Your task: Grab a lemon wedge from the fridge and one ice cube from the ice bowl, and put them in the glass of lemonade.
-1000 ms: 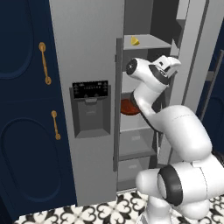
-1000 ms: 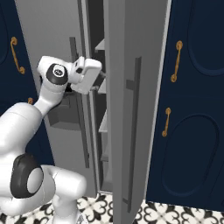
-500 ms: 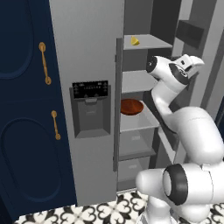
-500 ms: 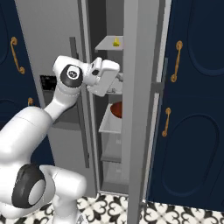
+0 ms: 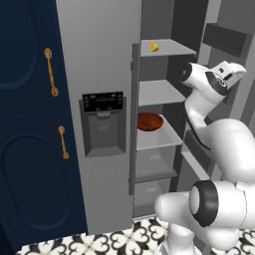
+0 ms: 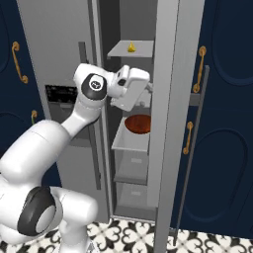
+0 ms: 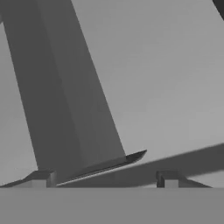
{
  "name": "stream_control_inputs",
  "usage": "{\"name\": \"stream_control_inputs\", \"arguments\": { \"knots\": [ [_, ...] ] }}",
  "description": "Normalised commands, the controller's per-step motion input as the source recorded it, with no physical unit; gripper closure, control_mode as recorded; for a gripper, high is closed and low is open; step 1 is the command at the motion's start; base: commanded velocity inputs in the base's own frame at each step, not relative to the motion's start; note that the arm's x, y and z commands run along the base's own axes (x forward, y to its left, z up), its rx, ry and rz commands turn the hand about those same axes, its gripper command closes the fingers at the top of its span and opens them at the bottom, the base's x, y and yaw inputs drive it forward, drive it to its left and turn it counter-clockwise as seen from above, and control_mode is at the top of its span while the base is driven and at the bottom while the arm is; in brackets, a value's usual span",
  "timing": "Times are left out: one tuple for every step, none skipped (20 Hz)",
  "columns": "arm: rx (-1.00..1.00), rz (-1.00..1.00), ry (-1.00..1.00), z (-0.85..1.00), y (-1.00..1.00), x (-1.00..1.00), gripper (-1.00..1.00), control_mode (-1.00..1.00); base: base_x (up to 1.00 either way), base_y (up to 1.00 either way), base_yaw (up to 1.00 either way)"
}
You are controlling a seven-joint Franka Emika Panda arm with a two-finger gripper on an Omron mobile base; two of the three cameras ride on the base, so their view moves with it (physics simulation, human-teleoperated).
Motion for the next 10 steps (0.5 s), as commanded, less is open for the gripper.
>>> {"name": "stream_control_inputs", "arguments": {
  "knots": [
    [0.00,0.02,0.00,0.30,0.27,0.00,-1.00,-1.00,0.00,0.00,0.00],
    [0.00,0.06,0.00,0.41,0.44,0.00,-1.00,-1.00,0.00,0.00,0.00],
    [0.00,0.10,-0.04,0.50,0.69,0.00,-1.00,-1.00,0.00,0.00,0.00],
    [0.00,0.14,-0.14,0.50,0.86,-0.04,-1.00,-1.00,0.00,0.00,0.00],
    [0.02,0.17,-0.21,0.35,0.95,-0.01,-1.00,-1.00,0.00,0.00,0.00],
    [0.06,0.20,-0.26,0.22,0.97,0.00,-1.00,-1.00,0.00,0.00,0.00],
    [0.09,0.23,-0.31,0.14,0.92,0.00,-1.00,-1.00,0.00,0.00,0.00],
    [0.11,0.25,-0.31,0.03,0.91,0.00,-1.00,-1.00,0.00,0.00,0.00],
    [0.13,0.27,-0.30,0.00,0.86,0.00,-1.00,-1.00,0.00,0.00,0.00],
    [0.13,0.29,-0.26,0.00,0.84,0.00,-1.00,-1.00,0.00,0.00,0.00]
  ]
}}
